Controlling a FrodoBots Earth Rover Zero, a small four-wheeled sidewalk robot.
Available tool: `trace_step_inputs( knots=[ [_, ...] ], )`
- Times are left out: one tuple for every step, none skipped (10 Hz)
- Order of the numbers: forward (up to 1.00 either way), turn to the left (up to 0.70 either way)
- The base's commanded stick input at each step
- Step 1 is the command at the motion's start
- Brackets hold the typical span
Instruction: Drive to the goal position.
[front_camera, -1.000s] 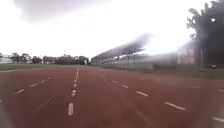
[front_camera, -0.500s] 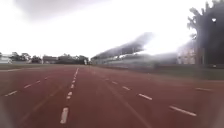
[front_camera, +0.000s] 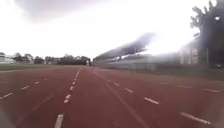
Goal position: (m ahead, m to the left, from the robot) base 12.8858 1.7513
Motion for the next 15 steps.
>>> trace_step_inputs(
  knots=[
    [0.45, 0.27],
    [0.45, 0.27],
    [0.45, 0.27],
    [0.45, 0.27],
    [0.45, 0.27],
    [0.45, 0.27],
    [0.45, 0.27],
    [0.45, 0.27],
    [0.45, 0.27],
    [0.45, 0.27],
    [0.45, 0.27],
    [0.45, -0.19],
    [0.45, 0.00],
    [0.45, 0.00],
    [0.45, 0.00]
  ],
)
